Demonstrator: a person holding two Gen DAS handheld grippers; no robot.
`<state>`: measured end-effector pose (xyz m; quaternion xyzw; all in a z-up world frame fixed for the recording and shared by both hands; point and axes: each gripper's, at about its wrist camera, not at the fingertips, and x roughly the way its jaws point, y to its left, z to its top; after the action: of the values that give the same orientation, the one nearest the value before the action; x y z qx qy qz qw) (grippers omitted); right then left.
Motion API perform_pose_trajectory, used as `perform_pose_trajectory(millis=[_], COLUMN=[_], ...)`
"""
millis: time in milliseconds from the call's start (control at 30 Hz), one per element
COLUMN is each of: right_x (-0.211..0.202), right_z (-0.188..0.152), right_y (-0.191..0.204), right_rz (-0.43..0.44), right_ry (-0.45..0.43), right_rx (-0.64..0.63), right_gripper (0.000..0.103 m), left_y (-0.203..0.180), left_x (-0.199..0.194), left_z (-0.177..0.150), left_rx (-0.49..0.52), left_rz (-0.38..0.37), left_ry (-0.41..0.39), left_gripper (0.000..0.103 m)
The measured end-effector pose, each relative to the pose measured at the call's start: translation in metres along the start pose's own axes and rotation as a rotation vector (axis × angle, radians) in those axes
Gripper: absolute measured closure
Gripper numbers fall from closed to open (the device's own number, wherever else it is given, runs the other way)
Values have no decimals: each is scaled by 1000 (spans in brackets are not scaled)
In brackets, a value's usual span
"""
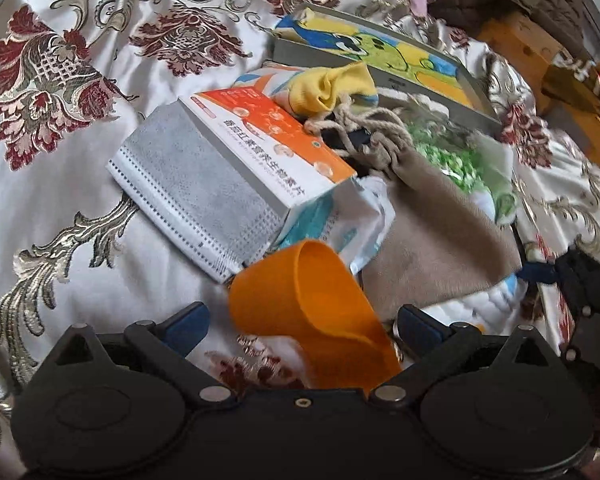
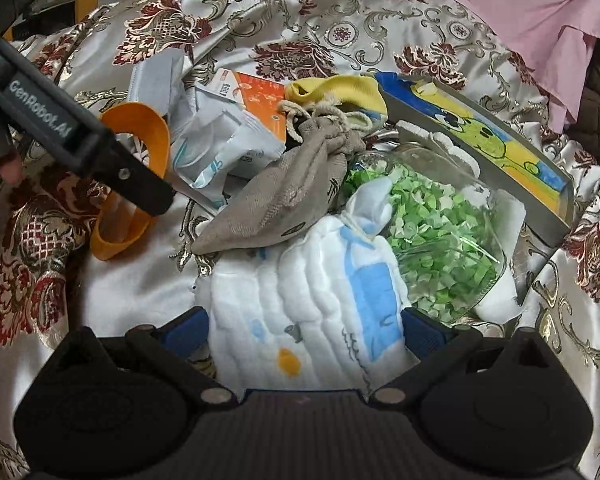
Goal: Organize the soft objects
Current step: 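Grasp the orange strap with the left tool while the right tool grasps the white diaper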
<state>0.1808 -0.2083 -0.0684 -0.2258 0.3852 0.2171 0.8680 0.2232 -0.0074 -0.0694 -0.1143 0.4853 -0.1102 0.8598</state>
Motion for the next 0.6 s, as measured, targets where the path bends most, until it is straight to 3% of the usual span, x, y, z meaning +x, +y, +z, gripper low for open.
perform_pose_trajectory(millis=[100,200,267,333,467,500,600], right_x=[-1,0,0,0,-4,-5,-11], right_z=[1,0,-2,-3,-4,-4,-3], right_y=[0,1,1,2,5,6,6], right_rz=[-1,-15,-4,3,-2,-5,-23], right_ry=[-1,9,11,20,20,21,19], right_rx=[19,28,28,27,4,1,3], right_gripper=[0,1,7,16,28,35,56], left_y=[-8,-19,-24,-24,-17,-17,-14], left_x=[4,12,12,11,5,4,1], left_z=[1,-3,-9,-11,-12,-14,-16], left_rx=[4,69,124,141,102,95,77], left_rz=[-10,25,44,58,18,5,-64], left_ry=[-10,0,-5,-13,-21,-21,4], left_gripper=[2,3,10,16,28,31,53])
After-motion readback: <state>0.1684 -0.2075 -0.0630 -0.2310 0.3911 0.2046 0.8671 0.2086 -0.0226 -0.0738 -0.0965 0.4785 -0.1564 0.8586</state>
